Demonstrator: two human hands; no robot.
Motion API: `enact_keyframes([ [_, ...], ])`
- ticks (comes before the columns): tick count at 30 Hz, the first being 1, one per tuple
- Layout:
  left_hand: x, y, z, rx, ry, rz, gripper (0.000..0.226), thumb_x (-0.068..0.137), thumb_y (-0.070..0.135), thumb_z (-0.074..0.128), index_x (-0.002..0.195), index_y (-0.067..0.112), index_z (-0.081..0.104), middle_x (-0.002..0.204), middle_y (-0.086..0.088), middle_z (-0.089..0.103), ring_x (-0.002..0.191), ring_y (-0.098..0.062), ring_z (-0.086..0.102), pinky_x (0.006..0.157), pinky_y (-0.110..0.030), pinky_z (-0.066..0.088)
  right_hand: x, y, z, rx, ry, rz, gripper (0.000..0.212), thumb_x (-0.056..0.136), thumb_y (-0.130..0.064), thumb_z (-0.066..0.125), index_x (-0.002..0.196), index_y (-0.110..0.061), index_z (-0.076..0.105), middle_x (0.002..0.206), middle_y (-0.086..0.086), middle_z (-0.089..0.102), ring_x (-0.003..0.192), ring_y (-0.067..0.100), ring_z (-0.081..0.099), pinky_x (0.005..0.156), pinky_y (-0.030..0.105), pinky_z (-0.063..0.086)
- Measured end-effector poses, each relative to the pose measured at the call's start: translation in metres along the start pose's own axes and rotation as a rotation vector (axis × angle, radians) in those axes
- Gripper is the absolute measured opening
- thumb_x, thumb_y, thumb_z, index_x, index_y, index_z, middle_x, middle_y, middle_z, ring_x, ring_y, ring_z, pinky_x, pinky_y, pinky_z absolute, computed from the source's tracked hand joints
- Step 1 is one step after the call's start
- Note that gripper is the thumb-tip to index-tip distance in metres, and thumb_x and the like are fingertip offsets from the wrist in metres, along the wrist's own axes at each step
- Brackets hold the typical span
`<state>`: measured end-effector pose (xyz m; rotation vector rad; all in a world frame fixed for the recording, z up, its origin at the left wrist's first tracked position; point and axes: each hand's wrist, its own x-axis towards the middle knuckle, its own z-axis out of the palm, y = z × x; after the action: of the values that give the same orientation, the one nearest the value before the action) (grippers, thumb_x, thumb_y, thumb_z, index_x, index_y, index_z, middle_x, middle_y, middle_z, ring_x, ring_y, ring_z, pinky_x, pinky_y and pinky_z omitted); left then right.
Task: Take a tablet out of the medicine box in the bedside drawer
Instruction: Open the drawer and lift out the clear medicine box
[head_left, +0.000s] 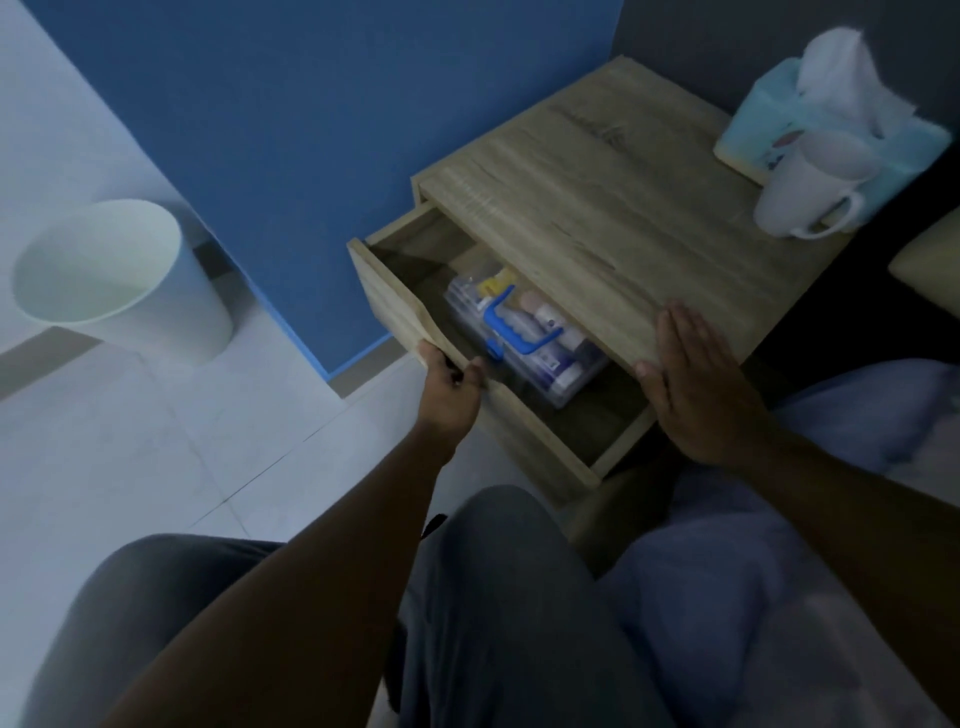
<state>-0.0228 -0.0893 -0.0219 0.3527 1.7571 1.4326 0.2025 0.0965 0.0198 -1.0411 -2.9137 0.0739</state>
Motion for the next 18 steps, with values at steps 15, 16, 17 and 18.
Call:
enact_keyframes([
  [15,-0.035,-0.016,-0.045,0.049,0.04,-0.085,0.083,0.096,0.032,0.054,0.155,0.032,-0.005,0.158,-0.001,0.032,0.133,-0.023,0.044,0.096,-0.032,0.042,-0.001,-0.008,-0.013,0.042,-0.084,0.028,0.075,0.098,-0.05,0.017,0.154,0.0,0.017,0.162,0.02,0.016,0.151,0.032,0.014,0.122,0.046,0.011],
  [16,-0.035,-0.016,-0.047,0.048,0.041,-0.089,0.084,0.096,0.031,0.053,0.155,0.031,-0.006,0.159,-0.001,0.03,0.136,-0.025,0.042,0.098,-0.034,0.042,-0.001,-0.008,-0.014,0.043,-0.083,0.024,0.074,0.099,-0.049,0.016,0.154,0.001,0.017,0.162,0.021,0.017,0.15,0.034,0.015,0.122,0.047,0.013],
  [17,-0.036,-0.016,-0.048,0.052,0.041,-0.09,0.084,0.096,0.03,0.053,0.155,0.031,-0.007,0.16,-0.002,0.029,0.139,-0.027,0.04,0.102,-0.037,0.042,-0.001,-0.009,-0.014,0.044,-0.082,0.02,0.073,0.101,-0.049,0.015,0.153,0.002,0.018,0.161,0.022,0.018,0.15,0.035,0.016,0.122,0.049,0.014],
  [18,-0.037,-0.015,-0.049,0.06,0.042,-0.089,0.085,0.096,0.029,0.054,0.155,0.03,-0.008,0.16,-0.002,0.027,0.14,-0.028,0.039,0.105,-0.04,0.041,-0.002,-0.01,-0.015,0.045,-0.083,0.019,0.074,0.101,-0.05,0.014,0.153,0.003,0.019,0.161,0.023,0.019,0.15,0.036,0.017,0.121,0.05,0.016],
])
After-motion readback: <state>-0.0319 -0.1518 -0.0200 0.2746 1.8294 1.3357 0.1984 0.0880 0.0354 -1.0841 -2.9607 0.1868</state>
